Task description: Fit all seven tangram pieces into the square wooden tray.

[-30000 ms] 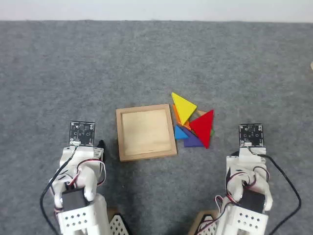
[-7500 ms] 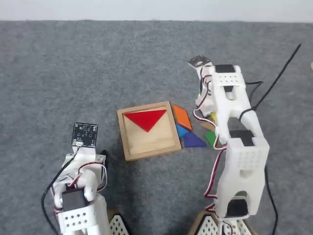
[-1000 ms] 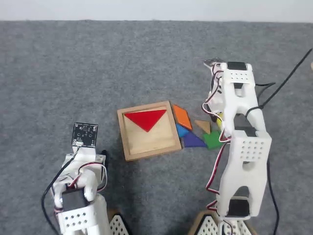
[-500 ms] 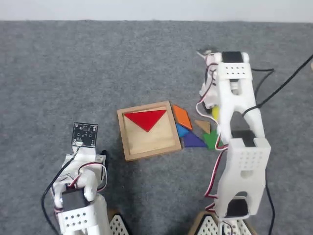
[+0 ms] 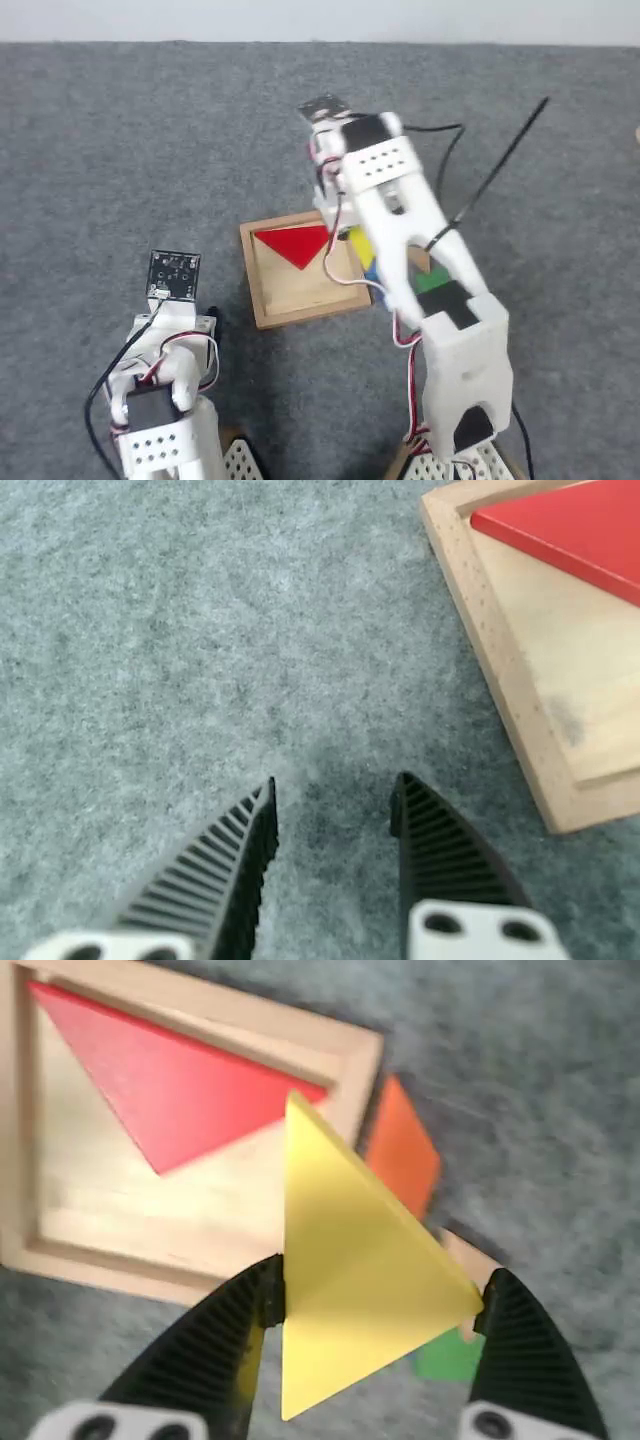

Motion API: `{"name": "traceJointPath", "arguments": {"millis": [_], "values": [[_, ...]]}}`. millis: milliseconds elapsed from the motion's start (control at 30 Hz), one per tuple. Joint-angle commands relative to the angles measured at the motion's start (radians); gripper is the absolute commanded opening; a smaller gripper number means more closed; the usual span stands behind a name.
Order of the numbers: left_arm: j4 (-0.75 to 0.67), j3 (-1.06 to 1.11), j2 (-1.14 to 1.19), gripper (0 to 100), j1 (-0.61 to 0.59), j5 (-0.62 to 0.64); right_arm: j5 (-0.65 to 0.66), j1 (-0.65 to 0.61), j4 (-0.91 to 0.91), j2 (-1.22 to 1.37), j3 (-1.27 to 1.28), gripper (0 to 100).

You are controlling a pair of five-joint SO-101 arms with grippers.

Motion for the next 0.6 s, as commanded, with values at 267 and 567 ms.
{"name": "traceJointPath", "arguments": {"millis": [267, 567], "values": [[0.006, -0.008, -0.018, 19, 0.003, 0.006, -0.144, -0.205, -0.053, -0.022, -0.006, 25.2], [0.006, -0.008, -0.018, 19, 0.003, 0.006, -0.278, -0.285, -0.108, 0.067, -0.005, 25.5]]}}
